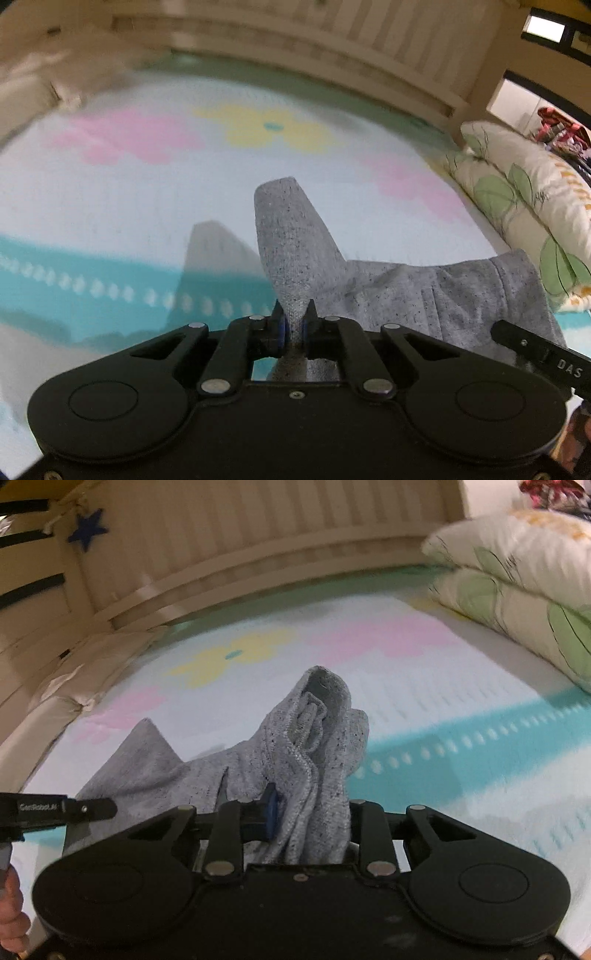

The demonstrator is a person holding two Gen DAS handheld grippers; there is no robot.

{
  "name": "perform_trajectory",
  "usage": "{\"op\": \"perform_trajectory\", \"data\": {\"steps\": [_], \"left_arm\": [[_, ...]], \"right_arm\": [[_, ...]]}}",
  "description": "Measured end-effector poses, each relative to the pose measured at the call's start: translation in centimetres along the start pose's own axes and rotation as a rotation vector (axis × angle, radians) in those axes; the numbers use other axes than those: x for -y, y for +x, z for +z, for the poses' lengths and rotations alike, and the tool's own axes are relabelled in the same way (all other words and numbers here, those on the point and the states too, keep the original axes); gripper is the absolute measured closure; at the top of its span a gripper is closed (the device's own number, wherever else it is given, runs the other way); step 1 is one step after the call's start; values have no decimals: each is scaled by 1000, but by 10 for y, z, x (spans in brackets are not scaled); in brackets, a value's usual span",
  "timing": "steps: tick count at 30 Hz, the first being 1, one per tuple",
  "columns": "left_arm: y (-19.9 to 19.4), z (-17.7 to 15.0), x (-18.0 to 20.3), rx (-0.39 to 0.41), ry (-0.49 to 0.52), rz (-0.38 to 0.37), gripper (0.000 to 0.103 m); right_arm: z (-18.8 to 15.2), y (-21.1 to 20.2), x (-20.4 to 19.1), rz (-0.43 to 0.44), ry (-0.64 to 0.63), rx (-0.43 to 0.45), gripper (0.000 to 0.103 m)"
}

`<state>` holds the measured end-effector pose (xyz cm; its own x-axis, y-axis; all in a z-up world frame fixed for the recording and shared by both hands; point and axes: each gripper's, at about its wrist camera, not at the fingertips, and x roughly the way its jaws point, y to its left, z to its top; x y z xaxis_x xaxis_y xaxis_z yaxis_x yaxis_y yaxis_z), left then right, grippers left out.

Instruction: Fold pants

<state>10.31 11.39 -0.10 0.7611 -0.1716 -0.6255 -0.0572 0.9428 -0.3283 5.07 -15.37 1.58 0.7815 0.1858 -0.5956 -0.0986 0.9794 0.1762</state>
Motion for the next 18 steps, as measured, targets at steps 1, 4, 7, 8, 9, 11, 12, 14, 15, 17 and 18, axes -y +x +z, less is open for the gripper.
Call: {"op": "perform_trajectory", "data": {"steps": [1,4,7,8,9,11,12,14,15,17,18], "left_arm": [[-3,5,-2,15,-5,3,93],[-5,27,-7,50,-2,26,93],[3,59,-13,86,-4,50,93],[7,72,-15,99,0,61,93],[12,83,-18,109,6,73,93],[25,106,-25,122,21,97,93],[33,118,-29,122,25,105,93],[48,138,-42,118,6,111,93],[57,146,-49,116,-7,115,93],[74,159,-61,111,-17,129,93],[82,160,-65,108,-12,137,93]], "right_arm": [[4,-1,-6,7,-7,15,77],[20,4,-21,28,-4,33,77],[47,23,-34,56,17,41,77],[56,33,-39,62,14,46,77],[68,45,-46,70,4,52,77],[88,66,-56,87,-6,59,77],[101,77,-61,92,-13,60,77],[121,106,-74,102,-36,61,77],[130,118,-80,108,-44,62,77],[147,144,-85,117,-45,59,77],[152,156,-86,121,-43,55,77]]}}
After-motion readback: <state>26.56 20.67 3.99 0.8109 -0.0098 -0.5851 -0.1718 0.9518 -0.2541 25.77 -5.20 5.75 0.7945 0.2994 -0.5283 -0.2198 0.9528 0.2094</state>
